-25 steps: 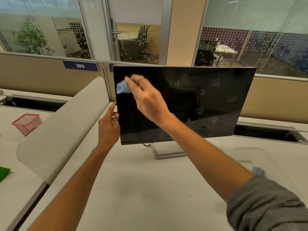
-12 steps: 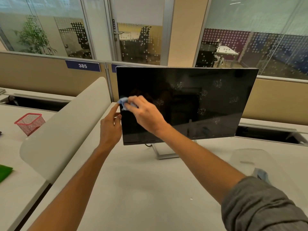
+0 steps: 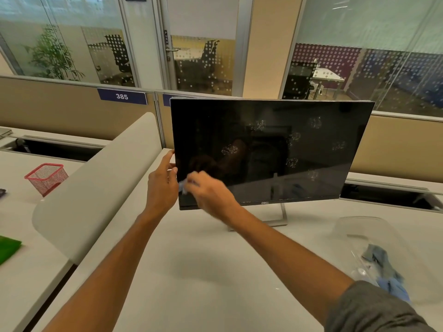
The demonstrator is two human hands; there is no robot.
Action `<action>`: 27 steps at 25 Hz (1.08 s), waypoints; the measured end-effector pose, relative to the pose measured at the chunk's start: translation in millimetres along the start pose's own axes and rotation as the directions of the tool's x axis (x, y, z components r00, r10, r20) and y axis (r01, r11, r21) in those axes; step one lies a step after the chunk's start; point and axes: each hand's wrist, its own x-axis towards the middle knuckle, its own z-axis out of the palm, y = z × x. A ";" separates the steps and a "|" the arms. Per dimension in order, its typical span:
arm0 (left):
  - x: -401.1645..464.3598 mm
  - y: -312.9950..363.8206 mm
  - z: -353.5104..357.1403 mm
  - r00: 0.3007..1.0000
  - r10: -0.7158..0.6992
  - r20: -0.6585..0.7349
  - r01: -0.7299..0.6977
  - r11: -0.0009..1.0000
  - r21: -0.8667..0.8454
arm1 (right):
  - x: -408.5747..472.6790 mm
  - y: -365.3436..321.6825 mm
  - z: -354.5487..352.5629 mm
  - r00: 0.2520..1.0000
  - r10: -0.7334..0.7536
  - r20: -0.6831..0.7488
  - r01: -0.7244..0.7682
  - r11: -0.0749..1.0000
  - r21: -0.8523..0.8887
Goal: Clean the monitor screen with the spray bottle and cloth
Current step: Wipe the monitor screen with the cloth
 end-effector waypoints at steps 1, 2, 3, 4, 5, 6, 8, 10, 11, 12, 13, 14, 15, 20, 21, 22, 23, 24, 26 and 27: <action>0.4 0.9 -0.4 1.000 -0.007 0.007 0.007 1.000 0.003 | 16.0 6.0 -15.6 0.991 0.026 -0.133 -0.026 1.000 0.000; 0.7 1.8 -0.2 1.000 -0.012 0.009 0.012 1.000 0.013 | 34.0 13.2 -33.4 0.964 0.046 -0.261 -0.049 0.999 -0.005; 0.3 3.2 0.0 1.000 -0.015 0.008 0.014 0.999 0.028 | 51.9 19.8 -52.5 0.930 0.057 -0.364 -0.067 0.998 -0.013; -0.4 4.3 0.5 1.000 -0.011 0.004 0.010 0.999 0.042 | 69.4 25.2 -70.7 0.901 0.067 -0.429 -0.084 0.996 -0.020; -1.5 5.7 0.7 1.000 -0.007 -0.001 0.007 0.999 0.051 | 84.8 29.9 -83.9 0.887 0.074 -0.457 -0.098 0.995 -0.030; -2.4 6.1 0.7 1.000 -0.002 -0.008 0.002 0.998 0.055 | 97.4 32.8 -92.5 0.888 0.074 -0.453 -0.104 0.994 -0.042; -2.6 6.4 0.3 1.000 0.005 -0.019 -0.004 0.999 0.045 | 109.0 33.9 -93.7 0.917 0.056 -0.395 -0.091 0.993 -0.071; -1.9 5.8 0.3 1.000 -0.001 -0.009 0.001 1.000 0.025 | 102.8 31.6 -81.5 0.932 0.039 -0.362 -0.077 0.993 -0.090; -2.0 6.1 0.0 1.000 -0.003 -0.005 0.003 1.000 0.021 | 95.3 29.6 -72.7 0.934 0.036 -0.354 -0.070 0.994 -0.084; -2.1 5.6 -0.3 1.000 0.001 -0.006 0.000 1.000 0.020 | 86.0 26.9 -62.6 0.936 0.033 -0.349 -0.061 0.996 -0.070; -2.1 4.8 -1.1 1.000 0.010 -0.007 -0.010 1.000 0.022 | 75.2 23.5 -51.3 0.939 0.032 -0.343 -0.055 0.997 -0.059; -1.8 3.6 -1.3 1.000 0.030 -0.009 -0.030 0.999 0.020 | 63.7 19.5 -39.6 0.944 0.033 -0.329 -0.053 0.997 -0.054; -1.7 2.2 -1.5 0.999 0.047 -0.005 -0.047 0.999 0.017 | 51.8 14.6 -28.4 0.952 0.040 -0.305 -0.057 0.997 -0.046; 1.5 -5.7 2.1 0.999 0.037 -0.004 -0.037 0.999 0.035 | 4.3 -8.0 24.6 0.981 0.107 -0.164 -0.109 0.994 -0.001; 1.5 -6.7 2.9 0.999 0.037 -0.006 -0.037 0.999 0.037 | -4.3 -11.8 32.9 0.982 0.118 -0.145 -0.121 0.993 -0.014; 1.5 -8.0 4.0 0.999 0.042 -0.006 -0.042 0.998 0.035 | -13.3 -15.5 40.3 0.983 0.130 -0.132 -0.134 0.991 -0.024; 1.4 -8.8 4.6 0.999 0.046 -0.005 -0.046 0.998 0.033 | -21.8 -18.7 46.9 0.983 0.144 -0.113 -0.147 0.989 -0.027; 1.6 -9.6 5.0 0.999 0.049 -0.005 -0.049 0.998 0.032 | -28.8 -22.2 51.8 0.984 0.154 -0.091 -0.157 0.987 -0.025; 2.6 -10.6 5.0 0.999 0.048 -0.001 -0.048 0.998 0.037 | -34.0 -26.0 53.6 0.984 0.173 -0.049 -0.173 0.985 -0.003; 3.2 -9.9 5.0 0.999 0.054 0.001 -0.054 0.998 0.038 | -32.2 -25.2 49.3 0.984 0.171 -0.044 -0.171 0.985 0.008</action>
